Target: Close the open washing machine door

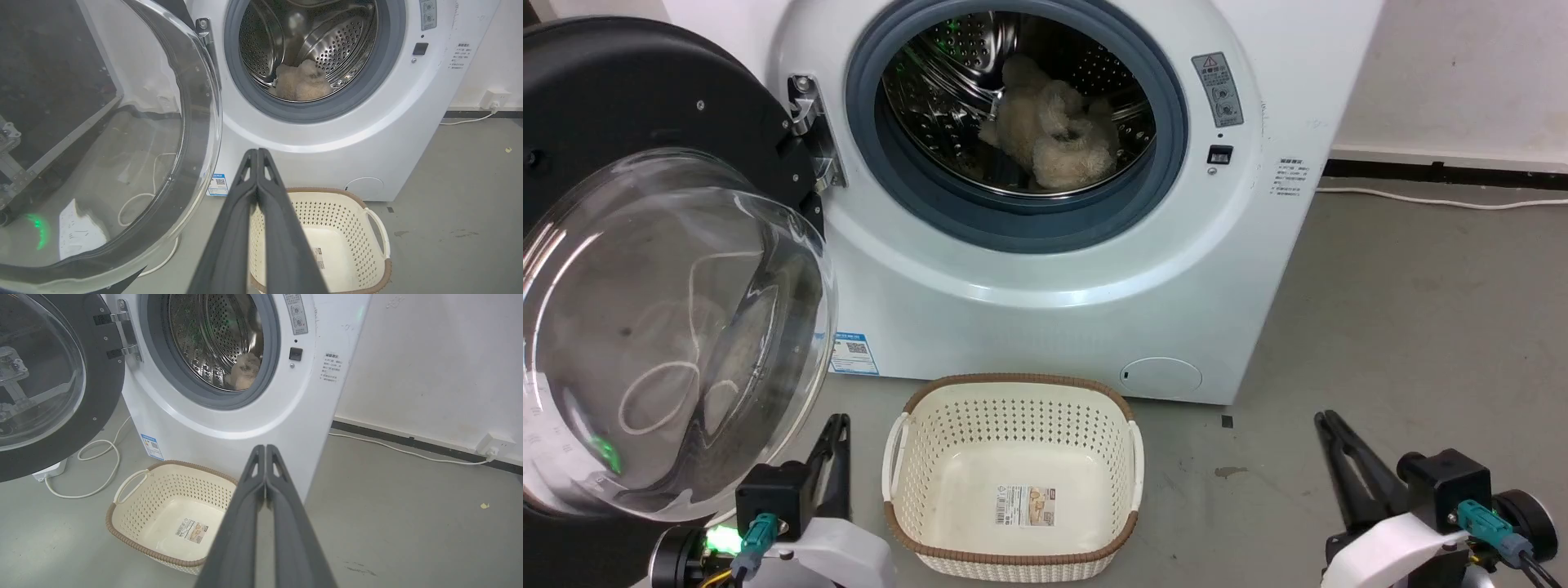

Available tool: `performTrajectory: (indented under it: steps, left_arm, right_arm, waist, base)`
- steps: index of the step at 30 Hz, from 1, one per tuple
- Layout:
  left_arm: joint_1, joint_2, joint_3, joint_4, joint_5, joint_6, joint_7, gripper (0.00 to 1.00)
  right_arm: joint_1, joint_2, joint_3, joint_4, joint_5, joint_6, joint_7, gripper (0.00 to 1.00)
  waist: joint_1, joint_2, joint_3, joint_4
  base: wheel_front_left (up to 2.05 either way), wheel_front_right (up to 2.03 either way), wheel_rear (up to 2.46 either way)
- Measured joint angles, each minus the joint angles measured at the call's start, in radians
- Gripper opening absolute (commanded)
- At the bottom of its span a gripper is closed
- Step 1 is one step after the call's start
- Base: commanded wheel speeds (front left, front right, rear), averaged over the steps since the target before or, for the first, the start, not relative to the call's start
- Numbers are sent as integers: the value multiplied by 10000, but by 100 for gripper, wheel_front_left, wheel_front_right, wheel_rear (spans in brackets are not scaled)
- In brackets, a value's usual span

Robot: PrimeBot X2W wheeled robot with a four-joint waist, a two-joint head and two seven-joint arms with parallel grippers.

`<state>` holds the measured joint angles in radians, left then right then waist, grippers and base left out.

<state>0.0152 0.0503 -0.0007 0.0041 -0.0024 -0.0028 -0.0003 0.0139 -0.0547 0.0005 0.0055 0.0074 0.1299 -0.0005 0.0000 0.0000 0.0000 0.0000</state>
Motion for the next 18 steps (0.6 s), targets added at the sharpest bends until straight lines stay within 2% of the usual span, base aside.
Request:
performTrajectory:
  steps: [18]
  left_arm:
    - [5,8,-196,36,-2,8,-284,100]
  right_arm:
    - [32,-65,-40,58,207,0,-286,100]
  waist:
    - [0,0,-37,283]
  base:
    - [0,0,0]
